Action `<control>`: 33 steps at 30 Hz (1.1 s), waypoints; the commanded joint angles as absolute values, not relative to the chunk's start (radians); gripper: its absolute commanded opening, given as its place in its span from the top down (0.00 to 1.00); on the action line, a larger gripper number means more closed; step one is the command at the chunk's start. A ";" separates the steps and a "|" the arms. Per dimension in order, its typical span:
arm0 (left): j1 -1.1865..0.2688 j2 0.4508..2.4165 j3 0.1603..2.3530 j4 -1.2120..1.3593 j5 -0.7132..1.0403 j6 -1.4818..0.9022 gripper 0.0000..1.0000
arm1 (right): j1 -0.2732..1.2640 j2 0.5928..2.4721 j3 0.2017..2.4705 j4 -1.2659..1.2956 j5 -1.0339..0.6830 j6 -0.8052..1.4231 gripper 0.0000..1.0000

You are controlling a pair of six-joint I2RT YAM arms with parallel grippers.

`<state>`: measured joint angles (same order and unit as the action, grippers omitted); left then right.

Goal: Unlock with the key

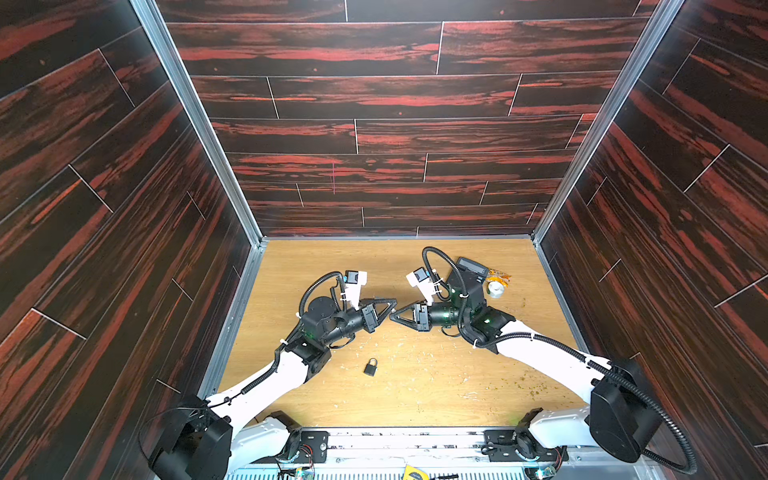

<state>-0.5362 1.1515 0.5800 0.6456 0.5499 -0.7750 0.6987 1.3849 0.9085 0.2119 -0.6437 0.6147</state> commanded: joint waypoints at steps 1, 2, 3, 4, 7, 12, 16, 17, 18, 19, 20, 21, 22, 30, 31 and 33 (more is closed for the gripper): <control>-0.540 1.154 0.613 0.676 0.565 -0.765 1.00 | 0.690 1.397 0.922 0.242 -0.654 0.601 0.85; -0.540 1.155 0.613 0.676 0.567 -0.765 1.00 | 0.689 1.396 0.920 0.246 -0.656 0.600 0.85; -0.540 1.155 0.613 0.676 0.566 -0.766 1.00 | 0.686 1.396 0.919 0.250 -0.660 0.599 0.85; -0.540 1.155 0.613 0.676 0.568 -0.766 1.00 | 0.684 1.397 0.917 0.256 -0.665 0.602 0.85; -0.541 1.159 0.612 0.680 0.573 -0.770 1.00 | 0.678 1.399 0.908 0.293 -0.702 0.621 0.88; -0.541 1.160 0.612 0.680 0.587 -0.772 1.00 | 0.673 1.404 0.909 0.316 -0.734 0.633 0.90; -0.541 1.165 0.616 0.679 0.590 -0.769 1.00 | 0.674 1.409 0.910 0.321 -0.740 0.636 0.95; -0.541 1.165 0.619 0.673 0.591 -0.766 1.00 | 0.673 1.409 0.910 0.320 -0.741 0.636 0.96; -0.541 1.164 0.621 0.665 0.591 -0.763 1.00 | 0.672 1.407 0.908 0.317 -0.739 0.634 0.98; -0.541 1.161 0.626 0.651 0.583 -0.757 1.00 | 0.673 1.405 0.906 0.314 -0.736 0.633 0.99; -0.541 1.159 0.632 0.633 0.577 -0.754 1.00 | 0.673 1.403 0.904 0.314 -0.737 0.634 1.00; -0.541 1.156 0.638 0.617 0.568 -0.749 1.00 | 0.672 1.401 0.903 0.313 -0.734 0.634 1.00; -0.541 1.152 0.643 0.598 0.559 -0.742 1.00 | 0.673 1.399 0.904 0.302 -0.730 0.633 1.00; -0.541 1.097 0.663 0.435 0.462 -0.715 0.57 | 0.660 1.378 0.863 0.220 -0.701 0.638 1.00; -0.541 1.085 0.659 0.415 0.454 -0.710 0.52 | 0.658 1.371 0.851 0.212 -0.699 0.640 1.00; -0.541 1.056 0.651 0.358 0.422 -0.701 0.47 | 0.652 1.360 0.830 0.186 -0.684 0.641 1.00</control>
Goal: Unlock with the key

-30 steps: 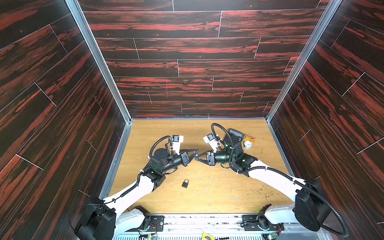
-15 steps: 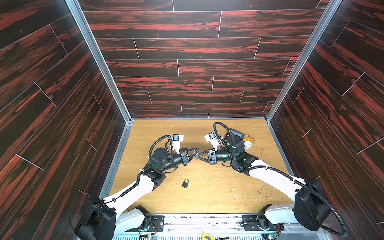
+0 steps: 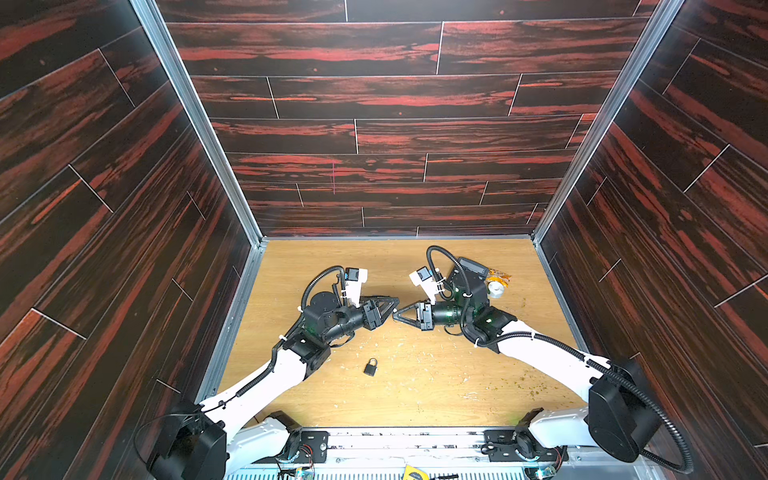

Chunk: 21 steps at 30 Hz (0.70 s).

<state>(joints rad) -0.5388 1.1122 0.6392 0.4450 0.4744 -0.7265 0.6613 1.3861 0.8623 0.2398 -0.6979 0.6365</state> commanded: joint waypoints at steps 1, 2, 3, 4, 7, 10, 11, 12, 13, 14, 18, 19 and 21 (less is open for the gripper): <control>-0.541 1.035 0.645 0.321 0.395 -0.698 0.45 | 0.646 1.355 0.820 0.168 -0.675 0.643 1.00; -0.541 1.018 0.639 0.290 0.374 -0.694 0.44 | 0.641 1.352 0.810 0.154 -0.667 0.644 1.00; -0.541 0.997 0.632 0.259 0.344 -0.693 0.42 | 0.635 1.348 0.799 0.135 -0.660 0.646 1.00; -0.541 0.979 0.624 0.222 0.313 -0.689 0.40 | 0.631 1.347 0.793 0.117 -0.655 0.644 1.00; -0.541 0.937 0.607 0.072 0.200 -0.692 0.34 | 0.625 1.332 0.756 0.091 -0.631 0.643 1.00; -0.541 0.922 0.604 -0.066 0.147 -0.694 0.30 | 0.625 1.316 0.691 0.124 -0.608 0.667 1.00; -0.541 0.922 0.606 -0.116 0.130 -0.695 0.30 | 0.625 1.311 0.670 0.139 -0.601 0.680 1.00; -0.542 0.923 0.607 -0.163 0.114 -0.695 0.29 | 0.626 1.308 0.649 0.151 -0.592 0.691 1.00; -0.543 0.926 0.606 -0.202 0.098 -0.701 0.29 | 0.626 1.306 0.632 0.162 -0.588 0.701 1.00; -0.546 0.932 0.606 -0.237 0.086 -0.707 0.29 | 0.625 1.304 0.612 0.181 -0.583 0.714 1.00; -0.554 0.965 0.612 -0.366 0.051 -0.706 0.29 | 0.632 1.282 0.528 0.273 -0.553 0.761 1.00; -0.560 0.972 0.611 -0.385 0.039 -0.703 0.29 | 0.638 1.274 0.514 0.286 -0.542 0.766 1.00; -0.576 0.984 0.601 -0.408 0.017 -0.705 0.29 | 0.654 1.264 0.492 0.295 -0.503 0.770 1.00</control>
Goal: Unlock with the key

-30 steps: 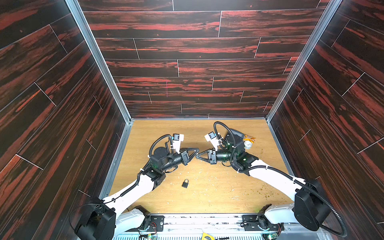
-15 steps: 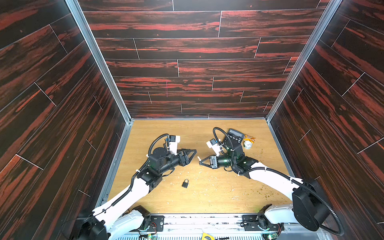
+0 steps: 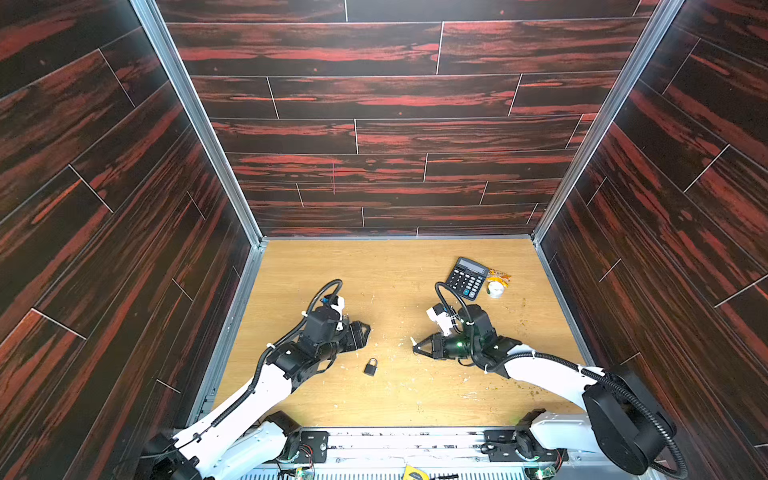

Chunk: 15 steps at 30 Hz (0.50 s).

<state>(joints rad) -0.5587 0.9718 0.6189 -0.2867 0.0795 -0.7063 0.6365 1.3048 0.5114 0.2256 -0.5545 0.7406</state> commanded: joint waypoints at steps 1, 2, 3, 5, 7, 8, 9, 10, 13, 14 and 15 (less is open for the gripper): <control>-0.582 0.988 0.600 -0.418 0.006 -0.705 0.29 | 0.660 1.263 0.487 0.292 -0.490 0.770 1.00; -0.588 0.996 0.598 -0.432 -0.013 -0.705 0.29 | 0.664 1.266 0.481 0.288 -0.478 0.772 1.00; -0.592 1.005 0.598 -0.446 -0.024 -0.704 0.29 | 0.667 1.268 0.475 0.290 -0.468 0.779 1.00; -0.601 1.025 0.600 -0.464 -0.041 -0.700 0.29 | 0.673 1.270 0.453 0.329 -0.466 0.807 1.00; -0.617 1.054 0.598 -0.467 -0.054 -0.700 0.29 | 0.679 1.274 0.437 0.364 -0.459 0.826 1.00; -0.624 1.075 0.599 -0.465 -0.051 -0.700 0.29 | 0.684 1.279 0.436 0.367 -0.451 0.831 1.00; -0.632 1.098 0.600 -0.463 -0.049 -0.698 0.28 | 0.683 1.288 0.438 0.368 -0.448 0.833 1.00; -0.640 1.116 0.604 -0.460 -0.052 -0.698 0.28 | 0.683 1.297 0.441 0.367 -0.450 0.835 1.00; -0.670 1.178 0.616 -0.413 -0.019 -0.688 0.29 | 0.683 1.331 0.454 0.356 -0.456 0.835 1.00; -0.685 1.200 0.621 -0.397 -0.014 -0.690 0.29 | 0.683 1.337 0.456 0.355 -0.454 0.836 1.00; -0.701 1.220 0.628 -0.391 -0.019 -0.692 0.29 | 0.683 1.342 0.454 0.361 -0.457 0.838 1.00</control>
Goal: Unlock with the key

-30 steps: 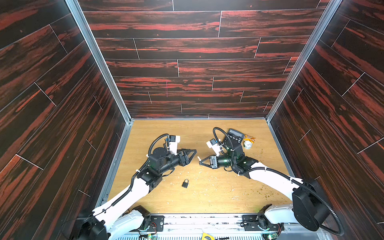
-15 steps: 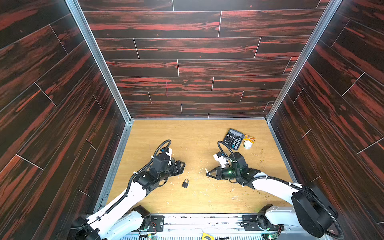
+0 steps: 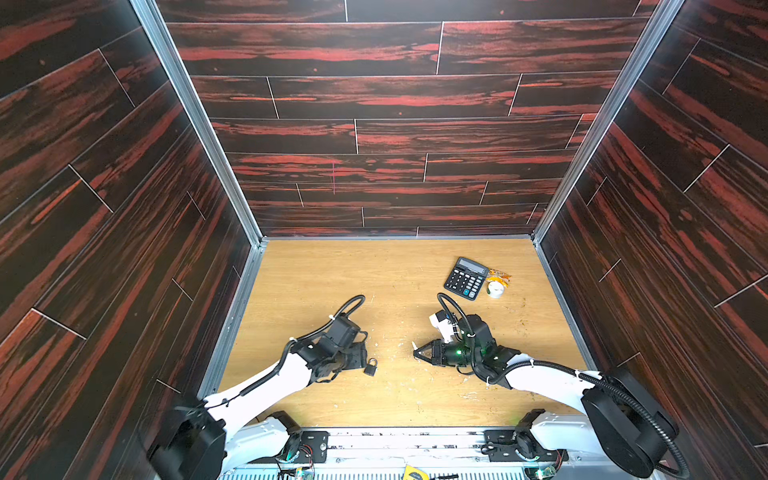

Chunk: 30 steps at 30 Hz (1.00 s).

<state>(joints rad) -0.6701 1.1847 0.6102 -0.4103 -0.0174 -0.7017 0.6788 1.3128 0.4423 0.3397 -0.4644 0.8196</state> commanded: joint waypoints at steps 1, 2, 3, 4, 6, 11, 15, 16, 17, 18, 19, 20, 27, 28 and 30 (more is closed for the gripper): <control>-0.714 1.237 0.633 -0.391 -0.029 -0.693 0.29 | 0.683 1.346 0.455 0.362 -0.461 0.841 1.00; -0.725 1.256 0.641 -0.394 -0.036 -0.692 0.29 | 0.683 1.353 0.459 0.351 -0.464 0.841 1.00; -0.733 1.273 0.645 -0.398 -0.044 -0.693 0.29 | 0.683 1.364 0.466 0.342 -0.472 0.836 1.00; -0.743 1.290 0.652 -0.403 -0.054 -0.696 0.29 | 0.683 1.374 0.469 0.339 -0.485 0.833 1.00; -0.764 1.316 0.664 -0.408 -0.070 -0.698 0.29 | 0.683 1.391 0.464 0.365 -0.505 0.843 1.00; -0.819 1.372 0.715 -0.454 -0.134 -0.691 0.29 | 0.676 1.392 0.456 0.369 -0.498 0.854 1.00; -0.838 1.415 0.732 -0.463 -0.151 -0.686 0.31 | 0.667 1.378 0.452 0.356 -0.489 0.853 1.00; -0.843 1.427 0.737 -0.468 -0.157 -0.685 0.32 | 0.664 1.374 0.446 0.367 -0.495 0.854 1.00; -0.847 1.436 0.742 -0.471 -0.162 -0.685 0.34 | 0.659 1.372 0.443 0.368 -0.498 0.859 1.00; -0.851 1.444 0.747 -0.471 -0.164 -0.686 0.35 | 0.657 1.370 0.442 0.369 -0.503 0.858 1.00; -0.856 1.454 0.753 -0.471 -0.161 -0.686 0.36 | 0.655 1.368 0.443 0.364 -0.506 0.857 1.00; -0.863 1.466 0.760 -0.472 -0.162 -0.684 0.36 | 0.652 1.367 0.443 0.358 -0.505 0.856 1.00; -0.895 1.539 0.799 -0.507 -0.196 -0.678 0.46 | 0.645 1.366 0.428 0.385 -0.517 0.857 1.00; -0.899 1.545 0.801 -0.511 -0.199 -0.678 0.48 | 0.643 1.368 0.425 0.395 -0.524 0.859 1.00; -0.908 1.558 0.808 -0.515 -0.203 -0.682 0.49 | 0.642 1.371 0.426 0.392 -0.528 0.857 1.00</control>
